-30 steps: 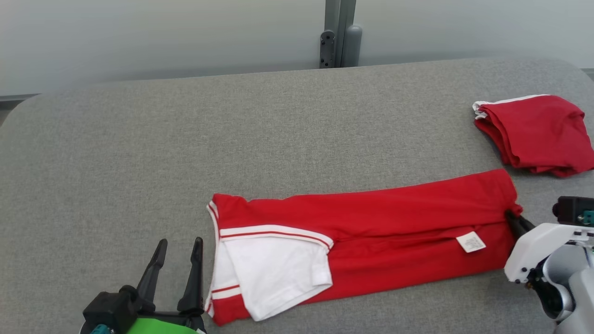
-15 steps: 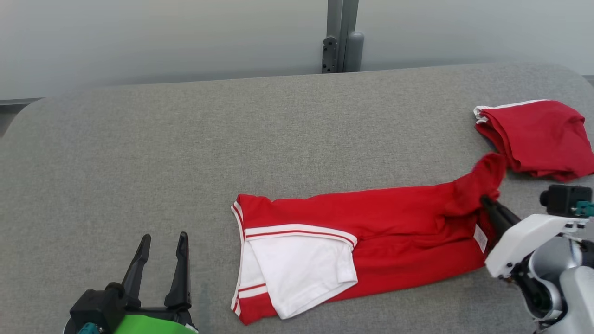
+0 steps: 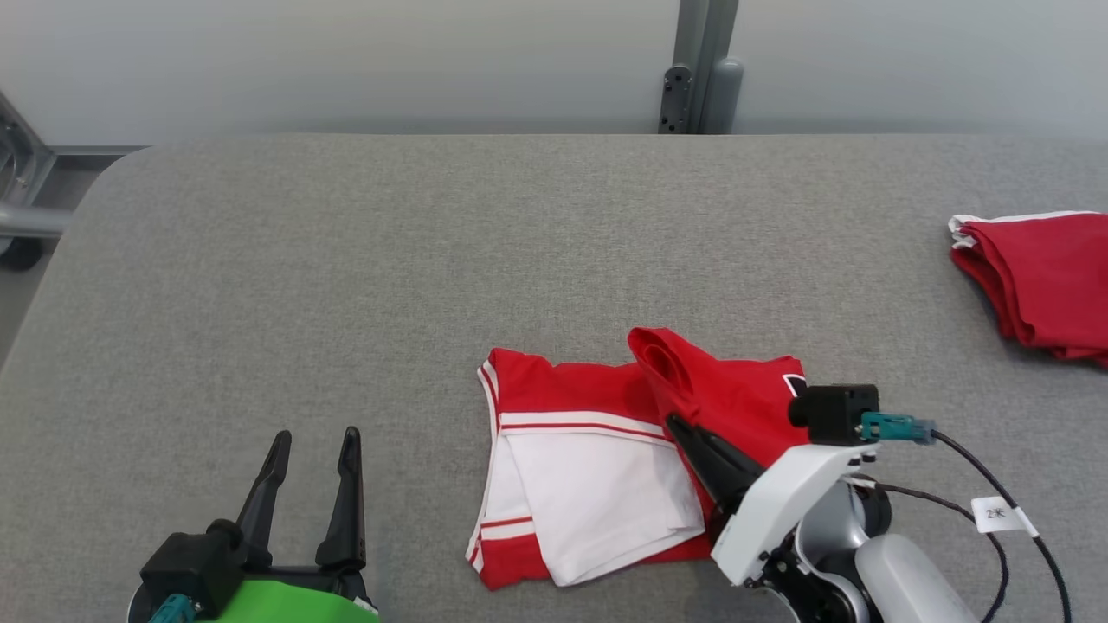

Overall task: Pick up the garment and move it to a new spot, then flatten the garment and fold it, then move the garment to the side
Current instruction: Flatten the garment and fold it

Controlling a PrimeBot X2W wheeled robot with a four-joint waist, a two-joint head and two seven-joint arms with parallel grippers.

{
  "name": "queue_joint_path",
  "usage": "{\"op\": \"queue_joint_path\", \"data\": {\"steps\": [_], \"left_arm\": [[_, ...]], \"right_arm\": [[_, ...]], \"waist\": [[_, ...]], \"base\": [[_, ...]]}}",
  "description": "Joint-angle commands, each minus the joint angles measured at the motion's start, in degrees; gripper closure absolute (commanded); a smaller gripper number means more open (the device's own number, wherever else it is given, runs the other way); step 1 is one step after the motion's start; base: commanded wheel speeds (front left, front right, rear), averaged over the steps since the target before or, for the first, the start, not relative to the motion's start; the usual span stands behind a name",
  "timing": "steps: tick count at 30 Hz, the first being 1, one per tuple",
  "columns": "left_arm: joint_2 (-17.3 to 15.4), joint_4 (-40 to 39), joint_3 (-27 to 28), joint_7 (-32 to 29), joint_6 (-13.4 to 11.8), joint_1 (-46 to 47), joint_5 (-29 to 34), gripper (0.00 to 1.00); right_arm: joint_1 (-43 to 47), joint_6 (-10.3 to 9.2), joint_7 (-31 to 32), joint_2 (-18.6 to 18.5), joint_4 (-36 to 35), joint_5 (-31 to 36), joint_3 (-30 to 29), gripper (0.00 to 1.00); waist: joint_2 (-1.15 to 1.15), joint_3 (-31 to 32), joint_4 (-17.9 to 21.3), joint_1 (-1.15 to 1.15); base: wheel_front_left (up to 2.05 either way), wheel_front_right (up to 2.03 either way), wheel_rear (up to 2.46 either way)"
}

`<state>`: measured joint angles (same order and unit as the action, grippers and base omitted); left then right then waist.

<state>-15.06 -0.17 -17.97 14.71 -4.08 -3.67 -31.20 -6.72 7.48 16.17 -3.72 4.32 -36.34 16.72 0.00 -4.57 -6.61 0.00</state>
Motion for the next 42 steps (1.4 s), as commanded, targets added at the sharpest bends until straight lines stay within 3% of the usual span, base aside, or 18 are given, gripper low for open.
{"op": "queue_joint_path", "data": {"steps": [1, 12, 20, 21, 22, 23, 24, 33, 42], "left_arm": [[0.19, 0.10, 0.12, 0.30, 0.20, 1.00, 0.56, 0.00], [1.86, 1.41, -0.14, 0.53, 1.29, 1.86, 0.82, 0.00], [2.98, 2.49, 0.03, 0.50, 2.10, 2.16, 1.44, 0.00], [3.10, 2.64, -0.05, 0.50, 2.17, 2.19, 1.53, 0.00], [3.21, 2.77, -0.07, 0.51, 2.25, 2.22, 1.62, 0.00], [3.28, 2.86, -0.10, 0.51, 2.40, 2.23, 1.59, 0.00], [3.32, 2.95, -0.13, 0.52, 2.50, 2.19, 1.47, 0.00], [3.29, 3.36, -0.17, 0.47, 3.01, 0.91, 1.59, 0.00], [3.12, 3.44, -0.74, 0.48, 3.10, 0.47, 1.78, 0.00]], "right_arm": [[-1.41, 0.02, -0.94, 0.21, 0.99, -0.87, 0.96, 1.00], [-7.95, 0.02, -5.72, 0.72, 10.57, -4.87, 9.70, 1.00], [-12.73, 0.02, -9.43, 0.74, 17.96, -7.56, 14.89, 1.00], [-13.26, 0.02, -9.82, 0.75, 19.00, -7.85, 15.51, 0.90], [-13.68, 0.02, -10.13, 0.76, 19.88, -8.35, 16.20, 0.64], [-14.05, 0.02, -10.51, 0.80, 20.22, -9.11, 17.04, 0.26], [-14.44, 0.02, -10.82, 0.82, 20.49, -9.98, 17.99, 0.00], [-15.94, 0.02, -15.88, 0.68, 20.67, -13.32, 19.85, 0.00], [-15.14, 0.02, -22.28, 0.30, 21.59, -4.47, 11.71, 0.00]], "waist": [[0.00, -0.47, -1.68, 0.00], [0.00, -2.01, -5.89, 0.00], [0.00, -2.31, -6.69, 0.00], [0.00, -2.24, -6.74, 0.00], [0.00, -2.17, -6.79, 0.00], [0.00, -2.07, -6.82, 0.00], [0.00, -1.96, -6.83, 0.00], [0.00, -0.80, -5.76, 0.00], [0.00, -0.15, -3.92, 0.00]], "base": [[0.00, 0.00, 0.00], [0.00, 0.00, 0.00], [0.00, 0.00, 0.00], [0.00, 0.00, 0.00], [0.00, 0.00, 0.00], [0.00, 0.00, 0.00], [0.00, 0.00, 0.00], [0.00, 0.00, 0.00], [0.00, 0.00, 0.00]]}}
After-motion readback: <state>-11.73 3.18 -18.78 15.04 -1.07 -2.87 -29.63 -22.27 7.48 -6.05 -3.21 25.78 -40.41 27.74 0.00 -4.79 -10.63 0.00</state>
